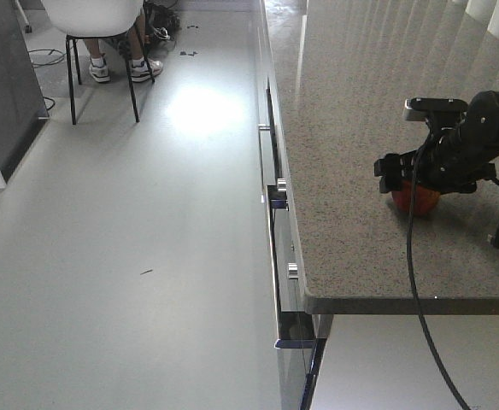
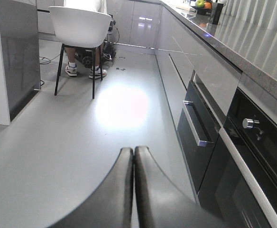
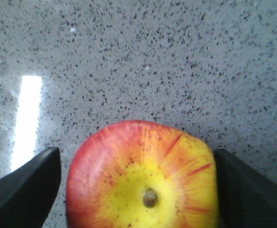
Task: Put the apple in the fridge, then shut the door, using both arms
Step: 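Close the right gripper on the apple and lift it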
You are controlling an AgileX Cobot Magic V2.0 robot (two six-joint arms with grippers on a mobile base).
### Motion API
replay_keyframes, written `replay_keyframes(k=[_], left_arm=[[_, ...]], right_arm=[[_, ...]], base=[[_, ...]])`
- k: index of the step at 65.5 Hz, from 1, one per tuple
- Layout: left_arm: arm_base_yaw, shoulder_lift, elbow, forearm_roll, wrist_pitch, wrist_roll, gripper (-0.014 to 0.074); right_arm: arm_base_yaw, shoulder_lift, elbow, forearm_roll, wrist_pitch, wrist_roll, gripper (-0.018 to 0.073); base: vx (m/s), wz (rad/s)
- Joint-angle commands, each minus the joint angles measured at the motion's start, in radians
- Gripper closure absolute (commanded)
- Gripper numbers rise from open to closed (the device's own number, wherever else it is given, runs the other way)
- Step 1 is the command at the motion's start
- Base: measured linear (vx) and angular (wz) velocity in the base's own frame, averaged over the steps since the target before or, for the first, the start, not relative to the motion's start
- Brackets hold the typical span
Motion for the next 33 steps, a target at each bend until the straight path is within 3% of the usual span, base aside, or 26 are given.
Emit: replay_keyframes(k=[1, 10, 33], left_arm=[[-0.003, -0.014, -0.017, 0.002, -0.07, -0.007, 0.0602], [-0.003, -0.014, -0.017, 0.002, -0.07, -0.007, 0.0602], [-0.003, -0.014, -0.017, 0.002, -0.07, -0.007, 0.0602]], right_arm=[[-0.001, -0.048, -0.031, -0.023, -0.026, 0.011, -0.0017], [-0.001, -0.05, -0.031, -0.039, -0.025, 0.031, 0.0069], [0.0, -0.118, -0.136, -0.007, 0.038, -0.003, 0.0444]], base=[[0.0, 0.0], [0.0, 0.0], [0.0, 0.0]])
